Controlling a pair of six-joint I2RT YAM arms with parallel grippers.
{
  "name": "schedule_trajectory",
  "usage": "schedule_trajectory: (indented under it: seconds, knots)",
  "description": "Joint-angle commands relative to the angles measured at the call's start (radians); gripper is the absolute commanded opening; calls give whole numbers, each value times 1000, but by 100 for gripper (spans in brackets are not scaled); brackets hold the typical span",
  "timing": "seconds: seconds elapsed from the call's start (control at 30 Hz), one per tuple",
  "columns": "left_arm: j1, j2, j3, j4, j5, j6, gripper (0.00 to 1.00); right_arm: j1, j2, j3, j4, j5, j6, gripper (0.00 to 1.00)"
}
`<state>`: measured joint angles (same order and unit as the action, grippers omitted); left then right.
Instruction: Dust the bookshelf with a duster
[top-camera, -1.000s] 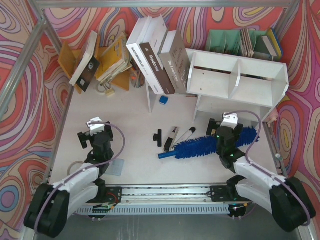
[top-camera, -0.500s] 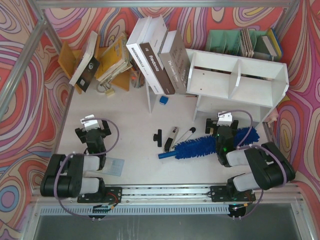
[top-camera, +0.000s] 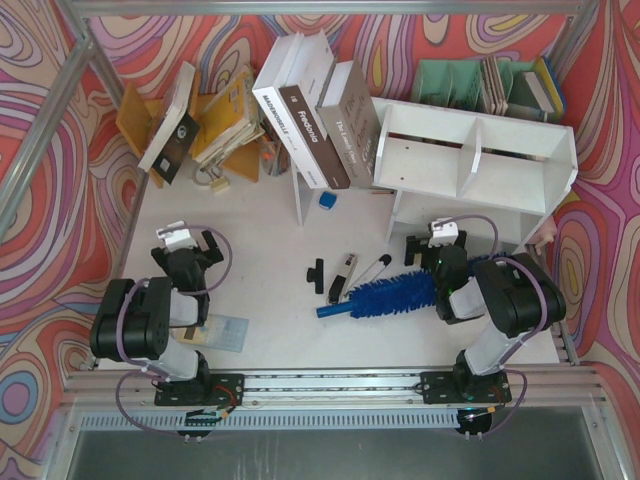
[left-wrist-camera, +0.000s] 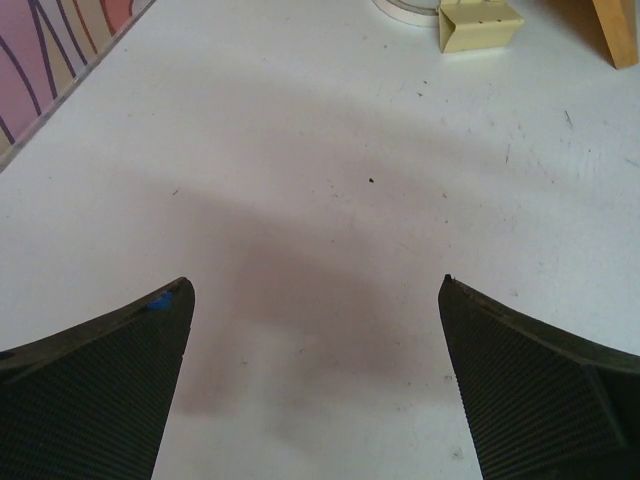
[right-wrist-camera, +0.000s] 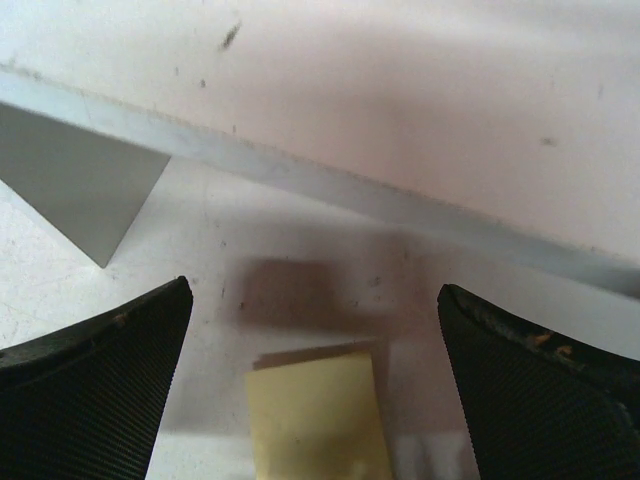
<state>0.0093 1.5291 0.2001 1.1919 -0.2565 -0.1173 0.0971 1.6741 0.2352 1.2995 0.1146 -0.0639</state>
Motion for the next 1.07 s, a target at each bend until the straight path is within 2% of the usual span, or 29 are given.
schedule_trajectory:
  seconds: [0.0,0.23,0.4,0.47,1.03]
  knots:
    - [12,-6,45,-68,-16,-40,98,-18,10,54,36,-46,1,99]
    - [13,-11,67,-117,6,-33,98,-22,12,83,-18,32,33,99]
    - [12,-9,190,-351,179,36,98,-21,10,81,-17,33,33,99]
    - [12,1,180,-314,193,43,98,-21,11,82,-17,34,32,99]
    - [17,1,185,-326,199,40,98,-21,12,82,-17,33,33,99]
